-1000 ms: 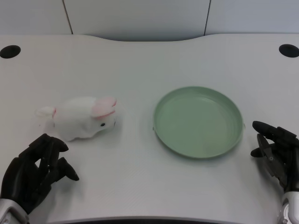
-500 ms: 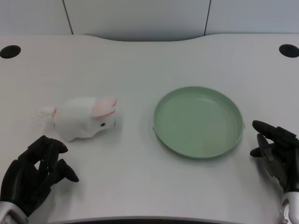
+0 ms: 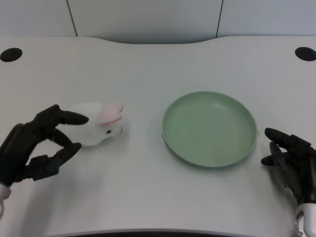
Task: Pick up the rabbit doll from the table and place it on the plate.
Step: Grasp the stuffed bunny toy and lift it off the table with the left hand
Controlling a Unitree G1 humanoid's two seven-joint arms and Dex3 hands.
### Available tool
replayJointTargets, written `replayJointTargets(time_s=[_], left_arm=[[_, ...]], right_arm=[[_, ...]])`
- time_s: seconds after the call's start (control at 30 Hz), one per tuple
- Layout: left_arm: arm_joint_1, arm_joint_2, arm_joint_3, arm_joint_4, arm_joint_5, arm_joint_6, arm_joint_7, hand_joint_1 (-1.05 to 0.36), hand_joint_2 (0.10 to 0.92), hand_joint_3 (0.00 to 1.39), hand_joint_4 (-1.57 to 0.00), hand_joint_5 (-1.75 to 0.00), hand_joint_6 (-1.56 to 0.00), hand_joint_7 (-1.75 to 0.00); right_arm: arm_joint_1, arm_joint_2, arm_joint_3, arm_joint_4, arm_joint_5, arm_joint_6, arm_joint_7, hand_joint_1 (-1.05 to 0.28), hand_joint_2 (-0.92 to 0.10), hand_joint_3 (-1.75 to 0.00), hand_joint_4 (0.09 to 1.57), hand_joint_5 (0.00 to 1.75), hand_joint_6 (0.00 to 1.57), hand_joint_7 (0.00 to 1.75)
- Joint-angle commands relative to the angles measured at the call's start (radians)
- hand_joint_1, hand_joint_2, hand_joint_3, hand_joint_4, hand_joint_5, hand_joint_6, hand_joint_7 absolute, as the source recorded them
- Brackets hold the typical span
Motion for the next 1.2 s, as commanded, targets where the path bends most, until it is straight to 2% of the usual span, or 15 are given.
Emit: replayJointTargets(time_s=[0.03, 0.1, 0.17, 0.3, 0.37, 0.43, 0.53, 0.6, 0.67, 0.73, 0.97, 1.03, 1.13, 1.17, 1.2], left_arm=[[-0.063, 0.089, -0.036, 0.0, 0.142, -0.048, 0.086, -0.74, 0.921, 0.38, -0.1, -1.07, -0.23, -0.51], [-0.104, 0.122, -0.058, 0.017, 0.202, -0.068, 0.127, -0.76, 0.921, 0.38, -0.06, -1.03, -0.22, -0.49], [-0.143, 0.157, -0.084, 0.033, 0.26, -0.082, 0.161, -0.78, 0.921, 0.39, -0.01, -0.92, -0.17, -0.44], [-0.215, 0.222, -0.149, 0.016, 0.384, -0.038, 0.179, -0.87, 0.921, 0.3, 0.0, -0.57, -0.07, -0.32], [-0.244, 0.238, -0.18, 0.012, 0.42, -0.006, 0.172, -0.9, 0.921, 0.27, 0.0, -0.5, -0.07, -0.3], [-0.277, 0.249, -0.215, 0.021, 0.45, 0.023, 0.157, -0.95, 0.921, 0.21, 0.0, -0.34, -0.02, -0.25], [-0.339, 0.26, -0.28, 0.055, 0.497, 0.074, 0.125, -1.01, 0.921, 0.17, 0.0, -0.23, 0.0, -0.16], [-0.366, 0.265, -0.309, 0.071, 0.505, 0.096, 0.107, -1.03, 0.921, 0.16, 0.0, -0.2, 0.0, -0.13], [-0.416, 0.254, -0.362, 0.137, 0.54, 0.117, 0.104, -1.04, 0.921, 0.15, -0.01, -0.2, -0.03, -0.14], [-0.464, 0.237, -0.409, 0.216, 0.565, 0.132, 0.11, -1.05, 0.921, 0.16, -0.02, -0.2, -0.05, -0.14], [-0.636, 0.141, -0.536, 0.537, 0.588, 0.22, 0.084, -1.05, 0.915, 0.08, 0.0, -0.16, -0.03, -0.11], [-0.671, 0.114, -0.566, 0.621, 0.596, 0.23, 0.109, -1.05, 0.912, 0.06, -0.01, -0.16, -0.03, -0.11], [-0.721, 0.061, -0.605, 0.748, 0.607, 0.26, 0.144, -1.05, 0.91, 0.04, 0.0, -0.15, -0.02, -0.1], [-0.733, 0.046, -0.614, 0.782, 0.607, 0.269, 0.155, -1.05, 0.909, 0.04, 0.0, -0.15, -0.02, -0.1], [-0.746, 0.033, -0.624, 0.81, 0.607, 0.28, 0.16, -1.05, 0.908, 0.04, 0.0, -0.15, -0.02, -0.09]], right_arm=[[0.001, -0.021, 0.009, -0.002, -0.013, 0.004, -0.018, -0.37, -0.92, -0.3, 0.73, 1.19, 1.03, 0.03], [-0.002, -0.025, 0.009, 0.002, -0.01, 0.003, -0.017, -0.37, -0.92, -0.3, 0.74, 1.19, 1.03, 0.03], [0.001, -0.019, 0.002, 0.001, 0.005, 0.002, -0.011, -0.39, -0.92, -0.29, 0.76, 1.19, 1.04, 0.03], [0.008, -0.012, -0.002, 0.001, 0.013, -0.009, -0.003, -0.36, -0.92, -0.28, 0.76, 1.2, 1.01, 0.02], [0.004, -0.016, 0.0, 0.0, 0.008, -0.001, -0.003, -0.36, -0.92, -0.28, 0.76, 1.2, 1.0, 0.01], [0.004, -0.017, 0.001, -0.002, 0.005, -0.002, -0.007, -0.37, -0.92, -0.29, 0.74, 1.19, 1.01, 0.02], [0.006, -0.018, 0.008, -0.001, -0.007, 0.001, -0.029, -0.36, -0.92, -0.28, 0.74, 1.18, 1.01, 0.02], [0.01, -0.019, 0.014, -0.001, -0.013, -0.003, -0.04, -0.35, -0.92, -0.28, 0.74, 1.17, 1.01, 0.02], [0.014, -0.015, 0.007, -0.002, 0.004, -0.009, -0.018, -0.34, -0.92, -0.29, 0.75, 1.18, 1.01, 0.01], [0.015, -0.015, 0.005, -0.002, 0.01, -0.009, -0.009, -0.35, -0.92, -0.28, 0.75, 1.18, 1.0, 0.01], [0.025, -0.012, 0.006, -0.011, 0.012, -0.029, 0.004, -0.33, -0.92, -0.29, 0.73, 1.17, 1.0, 0.01], [0.027, -0.012, 0.005, -0.013, 0.014, -0.026, 0.01, -0.35, -0.92, -0.3, 0.73, 1.16, 1.0, 0.01], [0.034, -0.016, 0.014, -0.015, -0.002, -0.024, -0.011, -0.35, -0.92, -0.3, 0.73, 1.16, 1.0, 0.01], [0.036, -0.016, 0.016, -0.015, -0.004, -0.026, -0.014, -0.35, -0.92, -0.3, 0.74, 1.16, 1.0, 0.01], [0.038, -0.015, 0.013, -0.016, 0.001, -0.031, -0.009, -0.35, -0.92, -0.3, 0.74, 1.16, 1.0, 0.01]])
